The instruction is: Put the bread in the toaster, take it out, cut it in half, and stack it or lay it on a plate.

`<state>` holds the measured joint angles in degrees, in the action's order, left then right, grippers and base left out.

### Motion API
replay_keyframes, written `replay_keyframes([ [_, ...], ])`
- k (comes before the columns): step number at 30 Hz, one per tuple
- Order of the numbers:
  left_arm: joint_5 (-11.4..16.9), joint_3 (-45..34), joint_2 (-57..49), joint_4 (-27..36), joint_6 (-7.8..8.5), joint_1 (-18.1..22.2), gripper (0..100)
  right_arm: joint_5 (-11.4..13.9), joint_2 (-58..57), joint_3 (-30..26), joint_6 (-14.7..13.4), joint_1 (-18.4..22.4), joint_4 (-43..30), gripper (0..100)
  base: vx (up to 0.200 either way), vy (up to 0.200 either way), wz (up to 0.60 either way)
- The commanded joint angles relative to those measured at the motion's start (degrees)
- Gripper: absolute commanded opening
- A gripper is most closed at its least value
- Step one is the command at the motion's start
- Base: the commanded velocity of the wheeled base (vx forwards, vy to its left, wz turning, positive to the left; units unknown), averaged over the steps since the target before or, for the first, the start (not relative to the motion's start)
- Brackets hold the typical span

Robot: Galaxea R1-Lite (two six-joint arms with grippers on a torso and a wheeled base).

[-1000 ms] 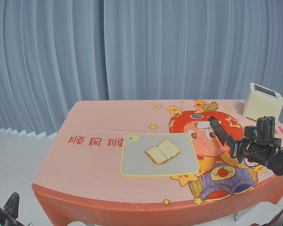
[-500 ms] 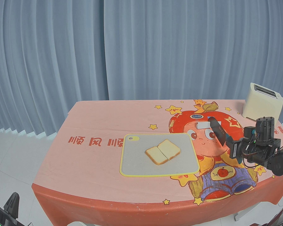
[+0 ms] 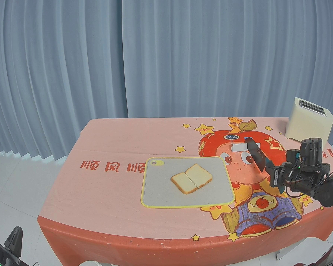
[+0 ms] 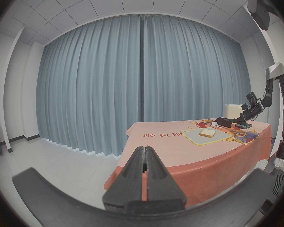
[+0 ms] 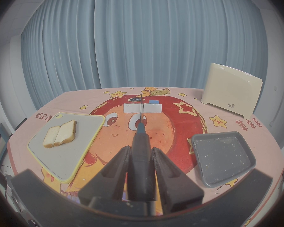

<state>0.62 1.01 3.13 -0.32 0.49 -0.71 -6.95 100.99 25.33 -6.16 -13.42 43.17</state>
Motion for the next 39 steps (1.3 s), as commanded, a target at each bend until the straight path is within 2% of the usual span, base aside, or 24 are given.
replay_keyframes([
  [1,0.0,-1.0,0.0,0.0,0.04,0.0,0,0.0,0.1,0.0,0.0,0.0,0.0,0,0.0,0.0,0.0],
  [7,0.0,-1.0,0.0,0.0,-0.05,0.0,0,0.0,0.1,0.0,0.0,0.0,0.0,0,0.0,0.0,0.0],
  [8,0.0,-1.0,0.0,0.0,-0.05,0.0,0,0.0,0.1,0.1,0.0,0.0,0.1,100,0.0,0.0,0.0],
  [39,0.0,-1.0,0.0,0.0,0.04,0.0,0,-0.2,-0.4,0.6,0.2,0.0,0.1,100,0.0,0.0,0.0],
])
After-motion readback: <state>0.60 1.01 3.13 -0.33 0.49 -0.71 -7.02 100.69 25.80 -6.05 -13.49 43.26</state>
